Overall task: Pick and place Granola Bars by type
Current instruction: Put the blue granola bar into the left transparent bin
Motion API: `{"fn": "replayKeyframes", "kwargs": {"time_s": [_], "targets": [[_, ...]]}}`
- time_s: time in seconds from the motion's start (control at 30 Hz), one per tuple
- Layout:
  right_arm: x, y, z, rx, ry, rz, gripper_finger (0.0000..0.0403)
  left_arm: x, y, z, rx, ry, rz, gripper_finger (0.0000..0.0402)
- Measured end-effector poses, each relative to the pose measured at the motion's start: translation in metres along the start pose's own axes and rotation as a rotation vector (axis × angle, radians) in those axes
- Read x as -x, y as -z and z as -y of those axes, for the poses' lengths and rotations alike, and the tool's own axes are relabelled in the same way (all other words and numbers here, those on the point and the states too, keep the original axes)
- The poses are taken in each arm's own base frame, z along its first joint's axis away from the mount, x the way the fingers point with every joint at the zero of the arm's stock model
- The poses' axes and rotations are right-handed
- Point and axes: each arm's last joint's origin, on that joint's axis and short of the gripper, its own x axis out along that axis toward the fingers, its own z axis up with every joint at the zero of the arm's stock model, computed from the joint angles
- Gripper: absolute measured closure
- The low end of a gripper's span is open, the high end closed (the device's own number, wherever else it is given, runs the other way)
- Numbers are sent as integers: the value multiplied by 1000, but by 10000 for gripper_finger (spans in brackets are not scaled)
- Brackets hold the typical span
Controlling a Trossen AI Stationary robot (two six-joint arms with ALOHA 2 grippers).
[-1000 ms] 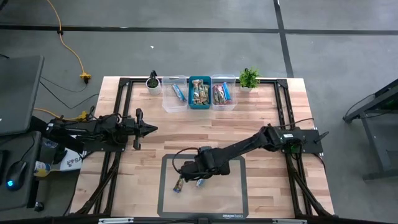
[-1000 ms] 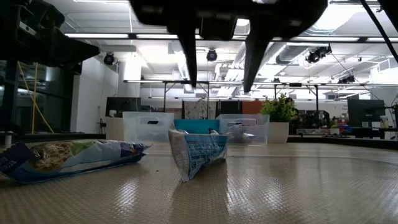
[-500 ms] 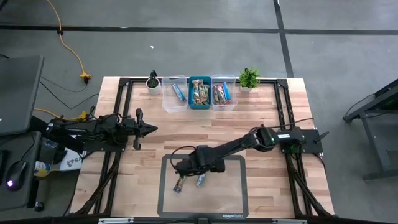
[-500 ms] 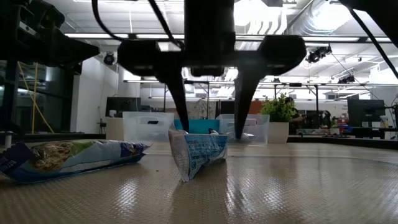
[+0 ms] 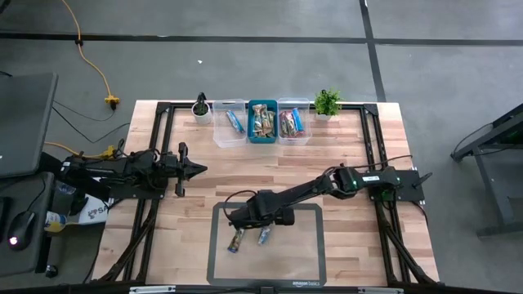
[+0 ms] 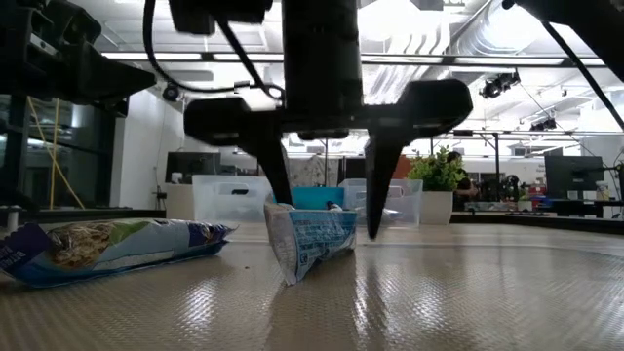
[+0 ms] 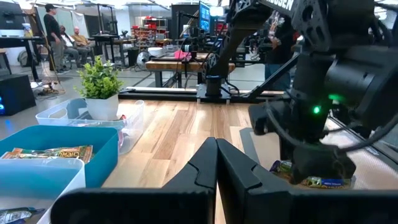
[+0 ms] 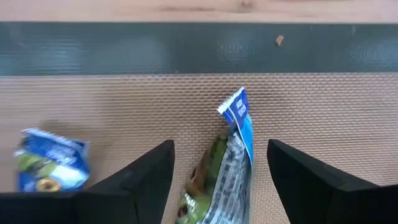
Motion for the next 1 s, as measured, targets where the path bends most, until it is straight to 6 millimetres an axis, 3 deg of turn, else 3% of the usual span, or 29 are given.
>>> {"fn": "replayKeyframes", "kwargs": {"time_s": [0.47,1.0], "targets": [[-11,2,-3,-22,12,-12,171,0,0,0,0,0,0,401],[-11,2,-3,-20,9,-17,279,0,0,0,0,1,0,401]]}}
